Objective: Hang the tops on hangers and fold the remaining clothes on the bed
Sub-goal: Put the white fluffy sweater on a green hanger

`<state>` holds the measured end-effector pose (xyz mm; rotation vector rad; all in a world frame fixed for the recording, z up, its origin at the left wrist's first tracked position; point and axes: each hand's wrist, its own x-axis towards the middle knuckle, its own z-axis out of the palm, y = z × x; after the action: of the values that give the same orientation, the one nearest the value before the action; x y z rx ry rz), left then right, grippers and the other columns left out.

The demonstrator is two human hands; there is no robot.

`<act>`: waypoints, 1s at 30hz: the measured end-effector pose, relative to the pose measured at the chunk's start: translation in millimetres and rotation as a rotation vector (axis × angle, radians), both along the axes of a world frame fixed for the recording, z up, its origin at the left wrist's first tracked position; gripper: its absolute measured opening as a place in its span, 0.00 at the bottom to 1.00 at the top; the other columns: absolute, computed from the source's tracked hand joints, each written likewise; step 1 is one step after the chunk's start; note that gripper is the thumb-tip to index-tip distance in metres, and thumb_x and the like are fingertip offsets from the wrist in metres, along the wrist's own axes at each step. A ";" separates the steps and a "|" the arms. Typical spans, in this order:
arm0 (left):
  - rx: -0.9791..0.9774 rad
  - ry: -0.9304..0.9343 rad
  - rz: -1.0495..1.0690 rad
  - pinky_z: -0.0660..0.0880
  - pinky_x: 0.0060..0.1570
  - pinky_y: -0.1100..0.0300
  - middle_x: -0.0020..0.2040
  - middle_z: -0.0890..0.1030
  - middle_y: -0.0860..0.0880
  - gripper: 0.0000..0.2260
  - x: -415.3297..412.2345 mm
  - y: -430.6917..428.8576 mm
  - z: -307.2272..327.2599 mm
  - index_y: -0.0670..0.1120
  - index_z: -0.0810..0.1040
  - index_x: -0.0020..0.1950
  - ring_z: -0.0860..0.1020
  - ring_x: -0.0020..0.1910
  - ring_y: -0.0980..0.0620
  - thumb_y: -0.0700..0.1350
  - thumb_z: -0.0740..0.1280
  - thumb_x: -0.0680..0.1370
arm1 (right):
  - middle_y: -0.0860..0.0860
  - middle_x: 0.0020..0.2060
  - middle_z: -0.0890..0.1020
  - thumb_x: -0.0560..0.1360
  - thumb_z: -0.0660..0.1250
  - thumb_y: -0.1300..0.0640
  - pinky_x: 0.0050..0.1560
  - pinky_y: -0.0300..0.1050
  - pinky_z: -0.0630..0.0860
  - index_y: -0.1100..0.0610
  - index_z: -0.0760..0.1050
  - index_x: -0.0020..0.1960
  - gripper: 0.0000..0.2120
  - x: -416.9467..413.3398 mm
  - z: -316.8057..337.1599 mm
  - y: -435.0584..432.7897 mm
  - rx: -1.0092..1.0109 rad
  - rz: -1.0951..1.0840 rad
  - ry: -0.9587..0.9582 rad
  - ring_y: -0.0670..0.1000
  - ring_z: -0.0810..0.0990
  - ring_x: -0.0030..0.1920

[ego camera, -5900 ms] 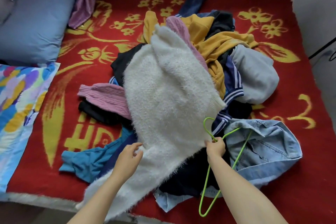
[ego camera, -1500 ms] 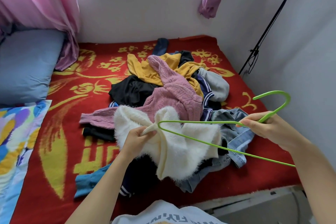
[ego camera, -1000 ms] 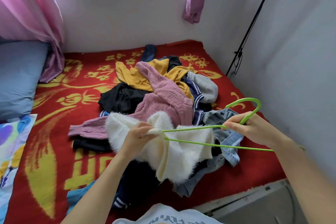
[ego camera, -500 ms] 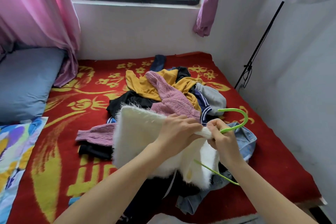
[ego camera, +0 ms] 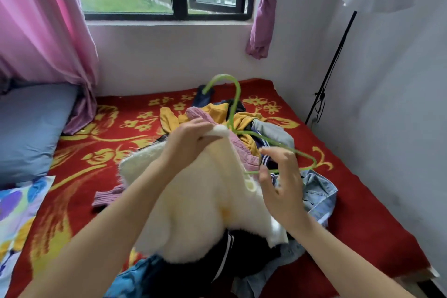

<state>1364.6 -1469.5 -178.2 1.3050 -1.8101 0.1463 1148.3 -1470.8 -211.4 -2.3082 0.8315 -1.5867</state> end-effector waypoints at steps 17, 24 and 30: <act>-0.027 0.288 0.111 0.64 0.33 0.72 0.36 0.75 0.56 0.06 65.6 63.8 -1.2 0.64 0.80 0.44 0.70 0.33 0.64 0.62 0.65 0.74 | 0.47 0.27 0.73 0.79 0.58 0.52 0.38 0.42 0.61 0.51 0.66 0.41 0.08 -48.8 -61.4 -75.9 -0.371 -0.011 0.384 0.46 0.68 0.34; -0.016 -0.025 0.143 0.66 0.38 0.73 0.37 0.78 0.48 0.24 85.3 86.0 -32.8 0.36 0.79 0.47 0.72 0.36 0.58 0.56 0.56 0.81 | 0.45 0.32 0.79 0.74 0.66 0.58 0.40 0.43 0.63 0.55 0.67 0.44 0.07 -62.4 -22.6 -95.3 -0.718 -0.073 0.570 0.47 0.73 0.38; -0.074 -0.219 0.107 0.72 0.33 0.66 0.35 0.75 0.46 0.15 88.2 74.5 -28.6 0.43 0.72 0.56 0.71 0.33 0.56 0.53 0.55 0.82 | 0.51 0.29 0.74 0.69 0.62 0.71 0.38 0.43 0.70 0.57 0.63 0.42 0.13 -39.0 7.7 -93.4 -0.603 0.024 0.497 0.50 0.65 0.38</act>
<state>1452.7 -1395.0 -206.9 1.3770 -1.8968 0.4254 1109.3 -1564.1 -203.7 -3.2067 0.4321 -1.4034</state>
